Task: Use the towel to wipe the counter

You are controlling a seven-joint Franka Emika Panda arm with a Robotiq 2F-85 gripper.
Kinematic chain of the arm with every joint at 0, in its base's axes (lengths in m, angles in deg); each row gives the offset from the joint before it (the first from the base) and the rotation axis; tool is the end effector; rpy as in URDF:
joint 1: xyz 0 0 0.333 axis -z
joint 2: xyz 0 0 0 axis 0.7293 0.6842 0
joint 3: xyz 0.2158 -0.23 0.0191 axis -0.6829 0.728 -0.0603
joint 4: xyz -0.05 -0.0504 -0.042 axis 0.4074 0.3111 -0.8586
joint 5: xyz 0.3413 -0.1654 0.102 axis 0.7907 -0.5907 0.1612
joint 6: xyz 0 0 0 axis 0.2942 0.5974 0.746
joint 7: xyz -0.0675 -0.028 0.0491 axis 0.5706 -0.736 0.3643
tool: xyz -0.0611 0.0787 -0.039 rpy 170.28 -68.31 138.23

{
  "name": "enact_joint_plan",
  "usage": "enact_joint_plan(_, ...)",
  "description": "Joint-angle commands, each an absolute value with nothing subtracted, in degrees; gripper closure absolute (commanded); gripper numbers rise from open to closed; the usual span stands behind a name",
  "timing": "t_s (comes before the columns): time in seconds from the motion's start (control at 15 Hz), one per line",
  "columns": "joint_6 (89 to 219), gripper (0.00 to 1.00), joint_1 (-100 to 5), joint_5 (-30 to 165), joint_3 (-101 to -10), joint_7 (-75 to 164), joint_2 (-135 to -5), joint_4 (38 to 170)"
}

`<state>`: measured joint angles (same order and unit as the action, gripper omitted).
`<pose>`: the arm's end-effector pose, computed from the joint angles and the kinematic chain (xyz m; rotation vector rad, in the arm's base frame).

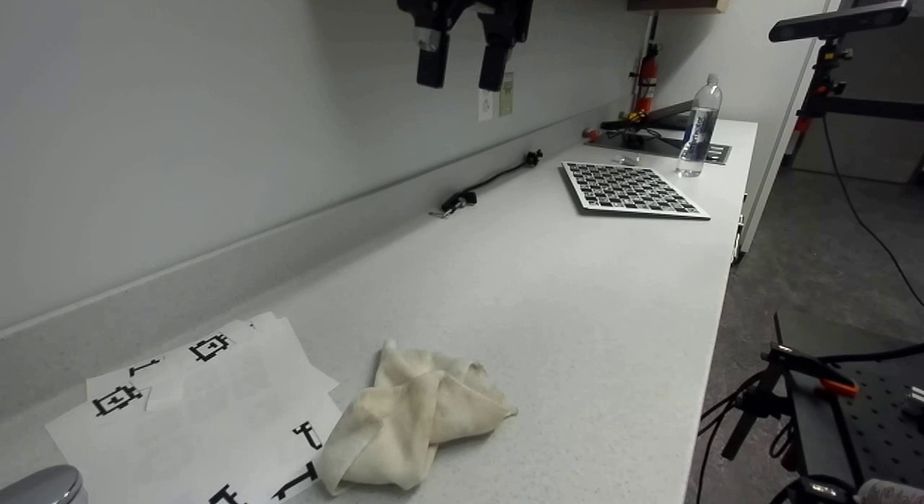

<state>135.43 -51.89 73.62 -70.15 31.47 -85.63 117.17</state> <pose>0.5609 0.1623 0.5273 -3.0303 0.0854 -0.2238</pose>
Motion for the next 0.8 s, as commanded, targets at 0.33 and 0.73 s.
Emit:
enact_joint_plan(0.33,134.6,0.0,-53.2,73.6,-69.1,31.5,-85.6,116.2)
enact_joint_plan(0.73,137.3,0.0,-53.6,73.2,-69.2,31.7,-82.1,115.6)
